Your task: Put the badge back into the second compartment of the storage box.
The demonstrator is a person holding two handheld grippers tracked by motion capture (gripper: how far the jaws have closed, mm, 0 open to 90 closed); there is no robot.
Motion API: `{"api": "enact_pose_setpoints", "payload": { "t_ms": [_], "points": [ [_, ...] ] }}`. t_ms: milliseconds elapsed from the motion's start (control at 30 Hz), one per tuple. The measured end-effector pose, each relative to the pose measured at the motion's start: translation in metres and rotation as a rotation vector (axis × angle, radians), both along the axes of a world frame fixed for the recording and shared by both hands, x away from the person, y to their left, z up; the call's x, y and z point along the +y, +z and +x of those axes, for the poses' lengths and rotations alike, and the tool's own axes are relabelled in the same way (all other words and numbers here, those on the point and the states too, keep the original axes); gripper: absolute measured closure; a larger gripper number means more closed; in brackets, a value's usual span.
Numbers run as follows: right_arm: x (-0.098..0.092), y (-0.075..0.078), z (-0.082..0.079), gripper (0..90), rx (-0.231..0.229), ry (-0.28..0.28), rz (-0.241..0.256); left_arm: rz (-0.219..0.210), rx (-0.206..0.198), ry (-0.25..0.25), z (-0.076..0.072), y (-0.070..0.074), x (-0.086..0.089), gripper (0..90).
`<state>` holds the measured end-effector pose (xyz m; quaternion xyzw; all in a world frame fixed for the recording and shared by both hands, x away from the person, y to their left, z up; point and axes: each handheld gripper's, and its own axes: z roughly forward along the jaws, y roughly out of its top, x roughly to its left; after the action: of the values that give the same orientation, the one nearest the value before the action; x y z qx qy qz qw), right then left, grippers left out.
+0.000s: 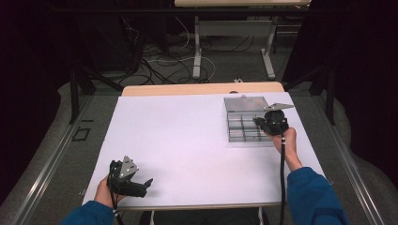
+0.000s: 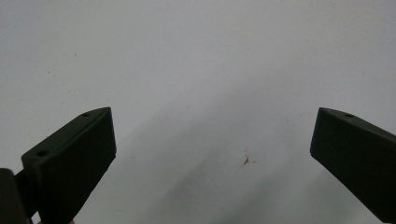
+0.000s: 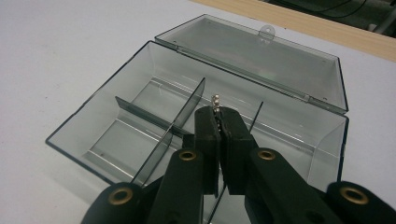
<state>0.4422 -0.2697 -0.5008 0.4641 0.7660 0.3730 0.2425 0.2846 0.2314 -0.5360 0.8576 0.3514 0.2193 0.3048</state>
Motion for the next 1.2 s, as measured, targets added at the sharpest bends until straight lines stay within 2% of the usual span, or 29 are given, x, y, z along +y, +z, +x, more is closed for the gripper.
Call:
{"api": "enact_pose_setpoints", "payload": {
  "t_ms": [433,533,1200],
  "points": [
    [-0.002,-0.011,0.014,87.1,0.029,-0.019,0.009,-0.009,-0.003,0.002,0.000,-0.001,-0.001,0.3],
    [-0.001,-0.014,0.016,87.1,0.024,-0.018,0.004,-0.006,0.001,-0.003,0.000,0.000,-0.001,0.3],
    [-0.003,-0.027,0.027,86.8,0.051,-0.042,0.002,-0.004,-0.001,-0.007,0.000,0.000,-0.001,0.4]
  ]
}}
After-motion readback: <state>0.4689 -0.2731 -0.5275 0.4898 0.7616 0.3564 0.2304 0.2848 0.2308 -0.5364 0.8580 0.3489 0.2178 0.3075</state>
